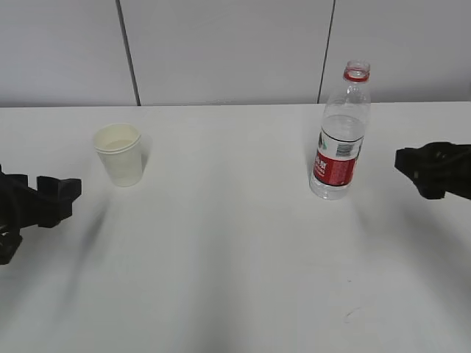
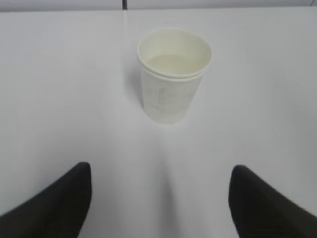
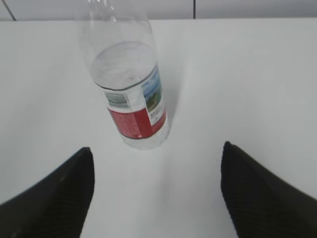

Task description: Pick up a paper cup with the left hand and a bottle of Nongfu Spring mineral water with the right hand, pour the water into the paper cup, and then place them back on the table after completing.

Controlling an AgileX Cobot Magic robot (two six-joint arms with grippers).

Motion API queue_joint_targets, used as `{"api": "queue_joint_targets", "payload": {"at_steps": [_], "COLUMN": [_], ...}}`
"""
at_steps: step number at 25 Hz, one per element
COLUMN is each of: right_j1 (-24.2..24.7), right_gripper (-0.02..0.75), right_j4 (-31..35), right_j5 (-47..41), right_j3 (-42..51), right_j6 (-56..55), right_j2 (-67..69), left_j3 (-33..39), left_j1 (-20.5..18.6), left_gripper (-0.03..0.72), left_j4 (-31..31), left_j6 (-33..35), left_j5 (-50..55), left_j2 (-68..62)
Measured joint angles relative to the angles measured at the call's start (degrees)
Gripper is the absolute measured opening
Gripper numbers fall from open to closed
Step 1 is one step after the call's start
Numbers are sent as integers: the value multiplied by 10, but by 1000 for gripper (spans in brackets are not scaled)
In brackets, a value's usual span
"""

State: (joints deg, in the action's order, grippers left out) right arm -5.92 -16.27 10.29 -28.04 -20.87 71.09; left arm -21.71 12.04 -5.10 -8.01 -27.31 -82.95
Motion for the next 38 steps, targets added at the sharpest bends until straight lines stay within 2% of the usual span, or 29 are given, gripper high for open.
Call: {"api": "queue_joint_targets", "payload": {"at_steps": [4,9,12,17,19,22,27,38], "right_j1": [0,0,0,0,0,0,0,0], "right_gripper": [589,589,589,588,588,588,589,587], "right_j4": [1,48,101,217,243,250,254,253], "right_j5": [-103,-262,-407,-676,-757,-799,-808,-812], "right_j3": [-9,-62,-117,-226,-263,-309,-335,-336], "right_j6": [-15,-21,-11,86,115,135,147,188], "right_j2": [-40,-57,-57,-57,-58,-59,-61,-61], "left_j3": [-43,-116,-162,-247,-275,-312,-341,-341], "left_j1": [0,0,0,0,0,0,0,0], "left_gripper": [514,513,513,502,502,502,501,501], "left_j4": [6,31,41,58,61,61,61,67], "left_j6": [-6,-6,-6,-6,-6,-6,-6,-6], "left_j5": [186,409,551,754,819,889,964,974], "left_j2": [50,100,121,129,130,130,130,131]}}
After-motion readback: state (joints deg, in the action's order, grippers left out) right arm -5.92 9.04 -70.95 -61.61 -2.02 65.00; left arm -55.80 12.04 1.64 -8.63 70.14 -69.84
